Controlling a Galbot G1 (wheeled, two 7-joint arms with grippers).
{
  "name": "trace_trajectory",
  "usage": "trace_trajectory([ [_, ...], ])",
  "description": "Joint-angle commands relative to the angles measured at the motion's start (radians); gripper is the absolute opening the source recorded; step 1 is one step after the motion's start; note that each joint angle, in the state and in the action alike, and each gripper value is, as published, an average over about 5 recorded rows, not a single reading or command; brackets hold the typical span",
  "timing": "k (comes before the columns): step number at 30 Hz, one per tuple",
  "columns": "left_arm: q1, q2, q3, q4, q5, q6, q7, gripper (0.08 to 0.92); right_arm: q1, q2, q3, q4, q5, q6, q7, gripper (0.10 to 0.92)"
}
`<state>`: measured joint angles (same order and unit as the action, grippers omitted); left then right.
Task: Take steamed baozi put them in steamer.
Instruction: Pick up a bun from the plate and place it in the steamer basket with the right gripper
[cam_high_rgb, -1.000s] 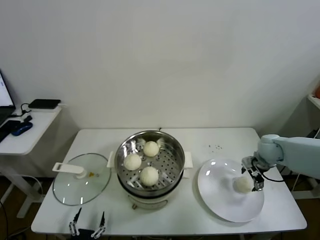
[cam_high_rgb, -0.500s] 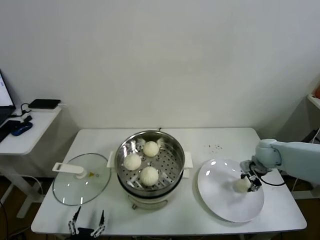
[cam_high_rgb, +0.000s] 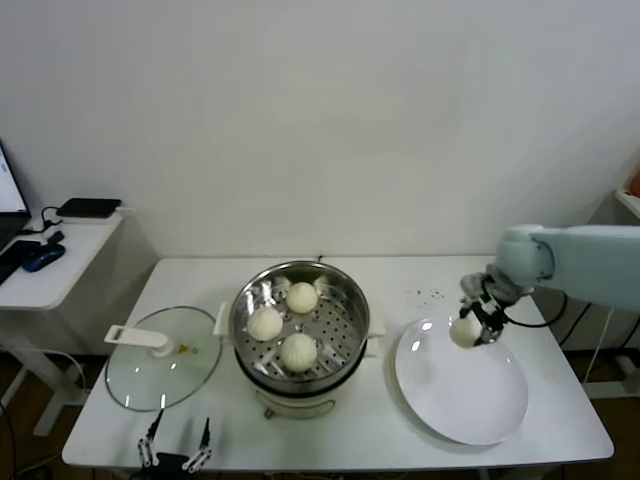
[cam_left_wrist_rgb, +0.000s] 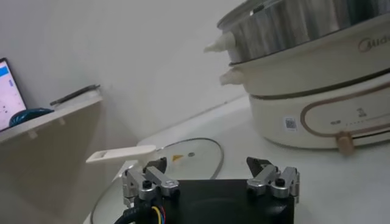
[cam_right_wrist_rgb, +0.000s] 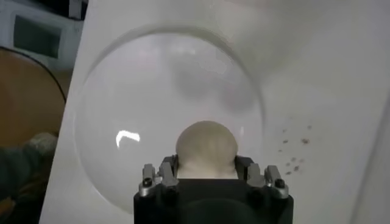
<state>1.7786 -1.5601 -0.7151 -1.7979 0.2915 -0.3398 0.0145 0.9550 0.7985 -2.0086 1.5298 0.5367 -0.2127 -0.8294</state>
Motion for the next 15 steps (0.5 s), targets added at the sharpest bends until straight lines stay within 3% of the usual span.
trace_trajectory([
  [1,0.001,0.007,0.007,-0.015,-0.016,0.008,0.009,0.823,0.35,0.22,-0.051,0.123,0.43,-0.081,-0.018,0.624],
  [6,-0.005,0.008,0.012,-0.016,-0.015,0.009,0.01,0.823,0.309,0.302,0.06,0.108,0.526,-0.134,0.014,0.628],
  [15,-0.003,0.008,0.011,-0.019,-0.014,0.01,0.01,0.823,0.128,0.422,0.175,0.042,0.532,-0.186,0.07,0.645],
])
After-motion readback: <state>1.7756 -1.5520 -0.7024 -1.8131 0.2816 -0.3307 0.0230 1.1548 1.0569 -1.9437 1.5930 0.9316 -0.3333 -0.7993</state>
